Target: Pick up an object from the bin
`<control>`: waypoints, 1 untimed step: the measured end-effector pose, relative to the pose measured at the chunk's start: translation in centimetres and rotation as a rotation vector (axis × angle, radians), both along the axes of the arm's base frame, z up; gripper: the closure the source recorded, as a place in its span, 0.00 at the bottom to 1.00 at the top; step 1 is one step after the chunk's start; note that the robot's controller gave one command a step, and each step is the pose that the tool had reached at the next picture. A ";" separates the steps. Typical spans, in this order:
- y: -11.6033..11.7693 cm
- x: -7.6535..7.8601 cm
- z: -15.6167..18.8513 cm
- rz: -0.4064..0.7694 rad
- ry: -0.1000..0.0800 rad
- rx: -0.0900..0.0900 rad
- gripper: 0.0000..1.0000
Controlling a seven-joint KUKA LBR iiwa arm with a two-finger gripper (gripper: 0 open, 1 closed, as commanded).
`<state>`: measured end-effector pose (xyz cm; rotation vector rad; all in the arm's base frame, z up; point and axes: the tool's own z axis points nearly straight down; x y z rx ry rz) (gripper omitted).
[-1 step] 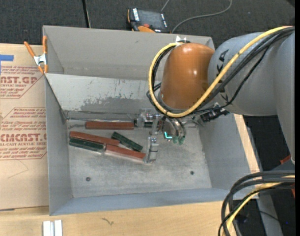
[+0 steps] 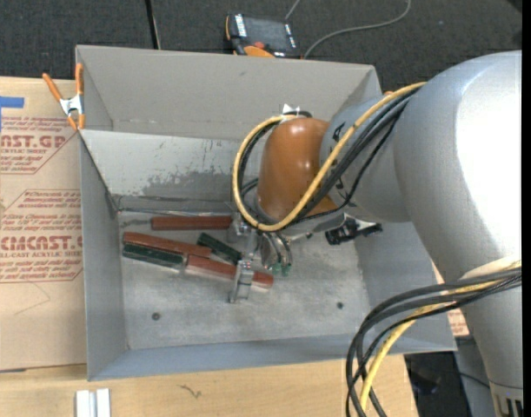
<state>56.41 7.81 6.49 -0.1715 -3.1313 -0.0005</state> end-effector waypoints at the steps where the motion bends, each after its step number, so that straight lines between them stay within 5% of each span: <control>1: 0.0 0.2 0.5 0.000 -0.006 0.001 1.00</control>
Offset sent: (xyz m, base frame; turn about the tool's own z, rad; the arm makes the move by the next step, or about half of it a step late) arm 0.0000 0.0000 0.0000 0.0000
